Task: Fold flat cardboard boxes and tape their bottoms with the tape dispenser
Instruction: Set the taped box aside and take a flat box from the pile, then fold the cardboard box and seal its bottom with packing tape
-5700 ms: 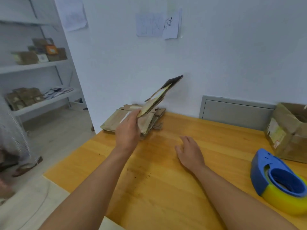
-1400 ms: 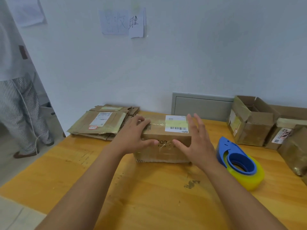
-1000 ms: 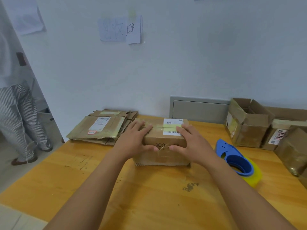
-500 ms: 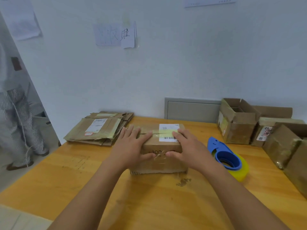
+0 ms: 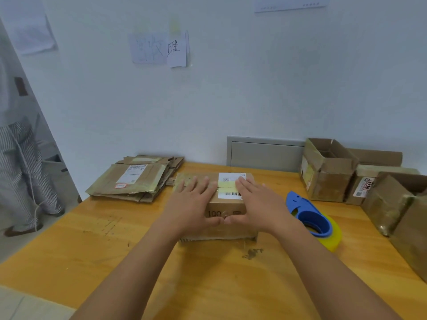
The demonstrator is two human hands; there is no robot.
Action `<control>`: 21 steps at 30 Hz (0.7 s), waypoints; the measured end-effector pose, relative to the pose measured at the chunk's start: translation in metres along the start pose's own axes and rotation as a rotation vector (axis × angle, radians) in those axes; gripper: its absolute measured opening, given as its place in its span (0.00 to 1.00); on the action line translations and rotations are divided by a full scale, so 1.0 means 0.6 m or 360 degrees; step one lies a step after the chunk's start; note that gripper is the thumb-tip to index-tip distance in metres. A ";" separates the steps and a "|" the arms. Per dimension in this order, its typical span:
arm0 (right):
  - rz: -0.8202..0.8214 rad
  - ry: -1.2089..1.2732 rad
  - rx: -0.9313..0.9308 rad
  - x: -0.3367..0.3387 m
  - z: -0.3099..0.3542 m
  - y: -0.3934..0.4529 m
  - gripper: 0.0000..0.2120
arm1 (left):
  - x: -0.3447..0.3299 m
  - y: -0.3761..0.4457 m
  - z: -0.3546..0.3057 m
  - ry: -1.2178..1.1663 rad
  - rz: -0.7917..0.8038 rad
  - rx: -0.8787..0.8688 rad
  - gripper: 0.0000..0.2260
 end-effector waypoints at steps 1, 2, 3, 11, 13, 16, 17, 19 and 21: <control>0.0006 0.0018 0.0008 0.000 0.000 -0.002 0.54 | -0.001 0.001 -0.001 0.0003 -0.0002 0.0000 0.43; 0.0001 0.0047 0.0031 0.002 0.000 -0.005 0.54 | -0.002 0.003 -0.001 -0.0003 0.0005 0.0001 0.43; -0.0014 0.0117 0.0056 0.005 0.000 -0.011 0.54 | -0.002 0.004 0.000 -0.0009 0.0016 0.0005 0.43; -0.0240 0.0427 -0.0876 -0.053 -0.120 -0.119 0.37 | 0.002 0.007 0.002 -0.0039 -0.0018 0.0019 0.45; 0.0184 0.0132 -0.0892 -0.092 -0.125 -0.129 0.36 | 0.001 0.008 0.003 -0.0040 -0.0019 0.0024 0.45; 0.0221 0.0048 -0.0817 -0.108 -0.118 -0.131 0.30 | -0.001 0.008 0.005 -0.0050 -0.0011 0.0041 0.46; 0.0153 0.0057 -0.0807 -0.104 -0.116 -0.130 0.27 | -0.002 0.008 0.005 -0.0051 -0.0009 0.0042 0.46; -0.0006 0.0198 -0.0833 -0.093 -0.117 -0.130 0.27 | -0.001 0.009 0.004 -0.0052 -0.0013 0.0037 0.45; -0.0236 0.0555 -0.0848 -0.076 -0.128 -0.135 0.27 | -0.001 0.010 0.003 -0.0045 -0.0029 0.0034 0.45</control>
Point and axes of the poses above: each hand's wrist, its own y-axis towards the middle knuckle, its own x-axis out of the back of the hand, z = x × y, the point moved 6 cm from there along y, towards the middle knuckle, and after that the axes turned 12 degrees about -y, right-handed, at the moved point
